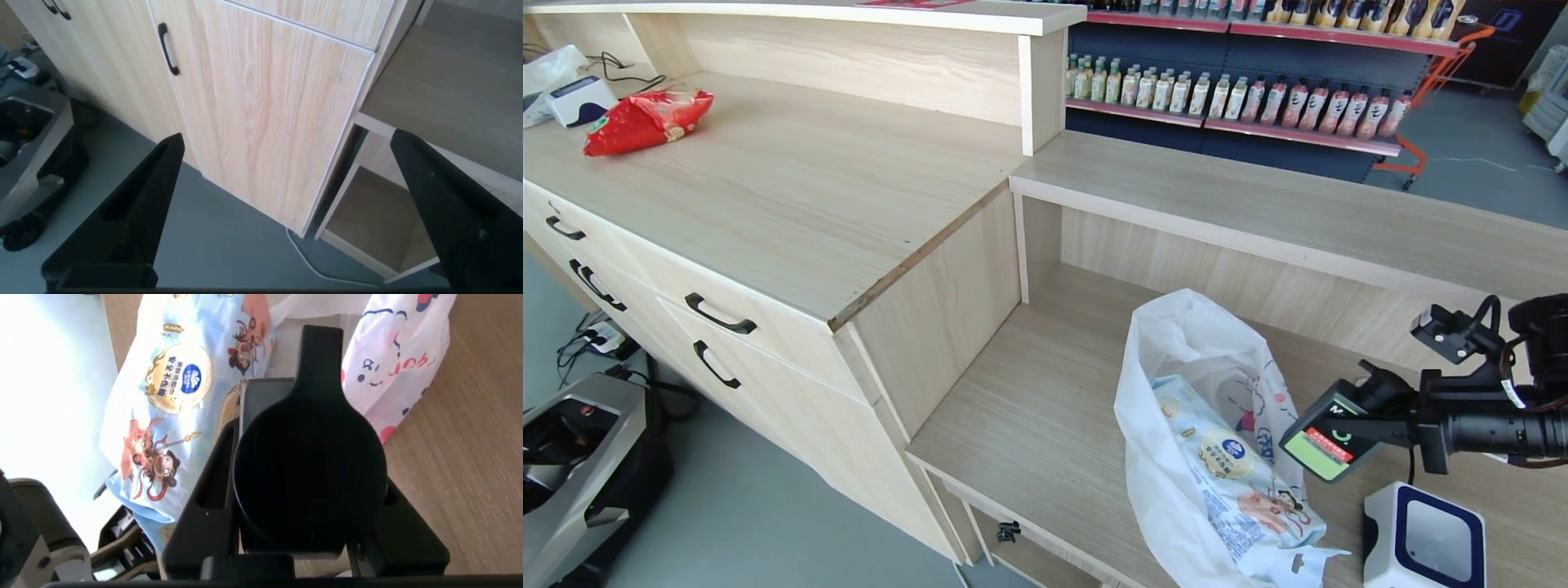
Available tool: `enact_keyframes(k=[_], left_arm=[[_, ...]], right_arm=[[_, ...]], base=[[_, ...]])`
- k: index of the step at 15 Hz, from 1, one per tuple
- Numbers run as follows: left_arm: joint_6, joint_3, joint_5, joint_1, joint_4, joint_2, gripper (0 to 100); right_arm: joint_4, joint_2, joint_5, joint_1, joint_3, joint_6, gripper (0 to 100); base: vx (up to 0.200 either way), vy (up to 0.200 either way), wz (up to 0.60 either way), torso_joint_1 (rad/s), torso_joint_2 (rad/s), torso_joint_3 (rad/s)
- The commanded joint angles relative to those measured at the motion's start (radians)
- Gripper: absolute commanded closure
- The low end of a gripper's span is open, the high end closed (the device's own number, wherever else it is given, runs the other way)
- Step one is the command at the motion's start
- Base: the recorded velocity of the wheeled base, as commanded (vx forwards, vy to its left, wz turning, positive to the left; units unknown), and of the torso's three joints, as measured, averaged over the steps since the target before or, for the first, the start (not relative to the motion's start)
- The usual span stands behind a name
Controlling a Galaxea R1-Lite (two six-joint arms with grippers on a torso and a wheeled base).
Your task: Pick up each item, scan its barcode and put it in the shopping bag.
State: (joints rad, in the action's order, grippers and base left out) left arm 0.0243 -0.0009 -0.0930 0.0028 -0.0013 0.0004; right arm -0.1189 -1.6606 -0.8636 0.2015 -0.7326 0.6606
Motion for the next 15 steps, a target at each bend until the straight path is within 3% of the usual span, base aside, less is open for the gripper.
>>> enact_keyframes(k=[1,5,10,15], left_arm=[[0.000,0.001,-0.001,0.000,0.000,0.000,0],[0.000,-0.001,-0.001,0.000,0.000,0.000,0],[0.000,-0.001,-0.001,0.000,0.000,0.000,0],[0.000,-0.001,-0.001,0.000,0.000,0.000,0]], right_arm=[[-0.002,-0.022,-0.003,-0.025,-0.001,0.001,100],[-0.096,-0.088,-0.098,-0.063,-0.007,0.004,100],[-0.229,-0.189,-0.106,-0.070,-0.030,0.020,100],[-0.229,-0.218,-0.129,-0.068,-0.036,0.085,100]], base=[[0.000,0.000,0.00,0.000,0.00,0.000],[0.000,0.000,0.00,0.000,0.00,0.000],[0.000,0.000,0.00,0.000,0.00,0.000],[0.000,0.000,0.00,0.000,0.00,0.000]])
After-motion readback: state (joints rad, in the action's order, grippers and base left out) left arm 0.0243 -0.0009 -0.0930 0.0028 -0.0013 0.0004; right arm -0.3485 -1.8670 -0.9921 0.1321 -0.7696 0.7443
